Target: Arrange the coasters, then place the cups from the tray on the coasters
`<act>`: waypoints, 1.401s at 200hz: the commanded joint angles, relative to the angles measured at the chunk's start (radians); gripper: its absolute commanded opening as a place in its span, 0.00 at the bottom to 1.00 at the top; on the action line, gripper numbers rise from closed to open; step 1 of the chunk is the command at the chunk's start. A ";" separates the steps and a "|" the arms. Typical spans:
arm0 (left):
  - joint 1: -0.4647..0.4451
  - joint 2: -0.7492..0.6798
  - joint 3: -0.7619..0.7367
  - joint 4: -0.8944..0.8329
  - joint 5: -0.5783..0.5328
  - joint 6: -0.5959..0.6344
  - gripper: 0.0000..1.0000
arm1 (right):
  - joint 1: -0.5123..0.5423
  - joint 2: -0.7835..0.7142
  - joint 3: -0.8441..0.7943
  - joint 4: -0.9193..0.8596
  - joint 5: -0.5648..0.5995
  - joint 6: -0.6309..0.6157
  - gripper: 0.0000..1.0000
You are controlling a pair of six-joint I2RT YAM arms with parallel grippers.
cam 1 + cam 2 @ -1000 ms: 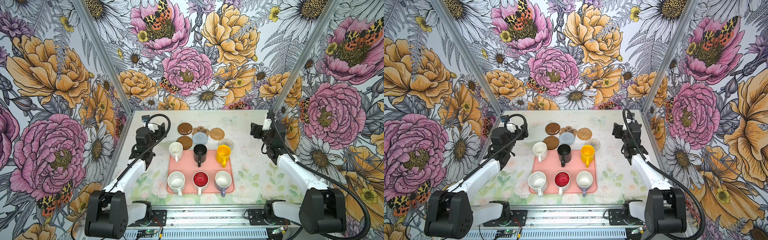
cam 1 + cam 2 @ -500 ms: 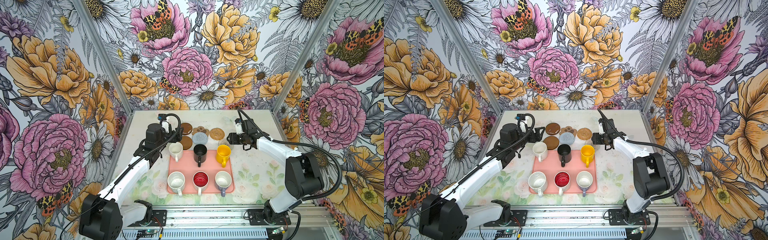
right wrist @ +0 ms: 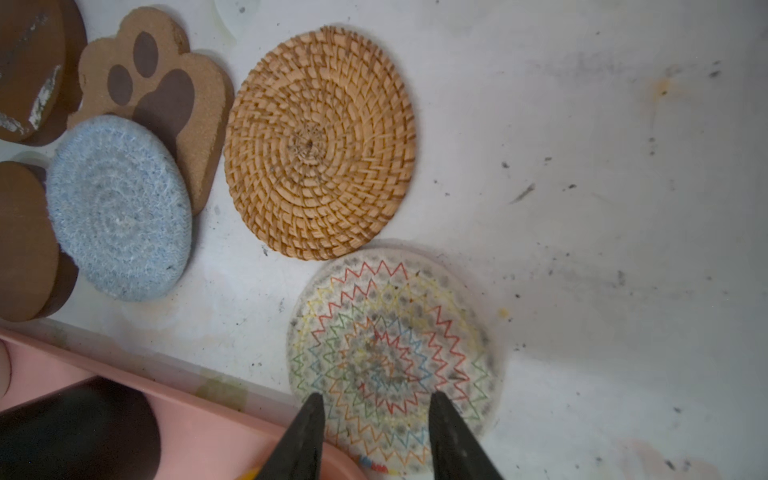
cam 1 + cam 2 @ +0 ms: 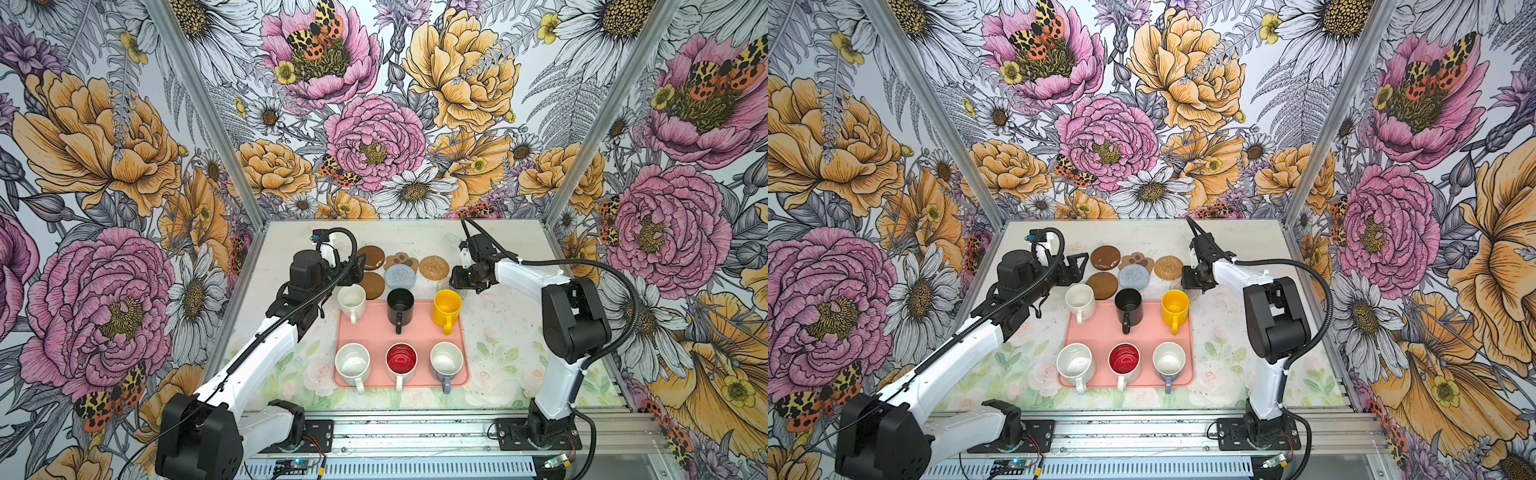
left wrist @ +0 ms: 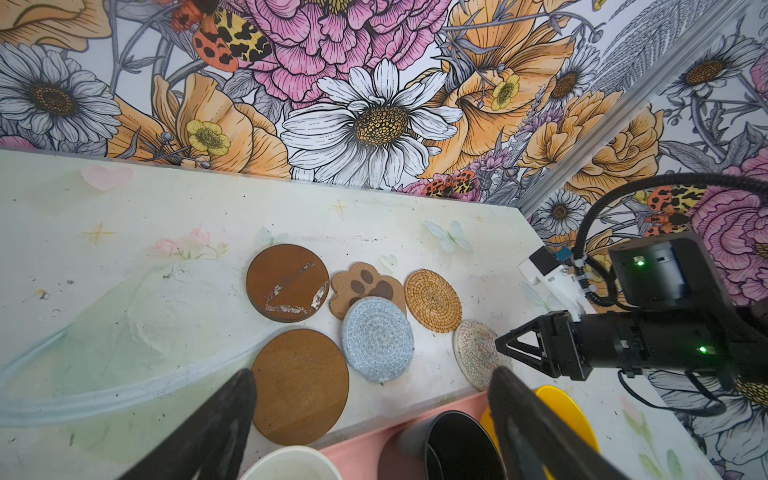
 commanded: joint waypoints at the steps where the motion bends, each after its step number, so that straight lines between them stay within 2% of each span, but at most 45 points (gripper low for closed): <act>1: -0.007 -0.015 -0.016 0.058 0.004 -0.023 0.89 | 0.008 0.025 0.040 -0.059 0.027 -0.003 0.43; 128: -0.018 0.038 -0.003 0.084 0.021 -0.029 0.89 | -0.001 0.132 0.117 -0.170 0.128 -0.039 0.42; 280: -0.018 0.016 -0.019 0.084 -0.017 -0.026 0.89 | -0.149 0.179 0.202 -0.235 0.204 -0.058 0.41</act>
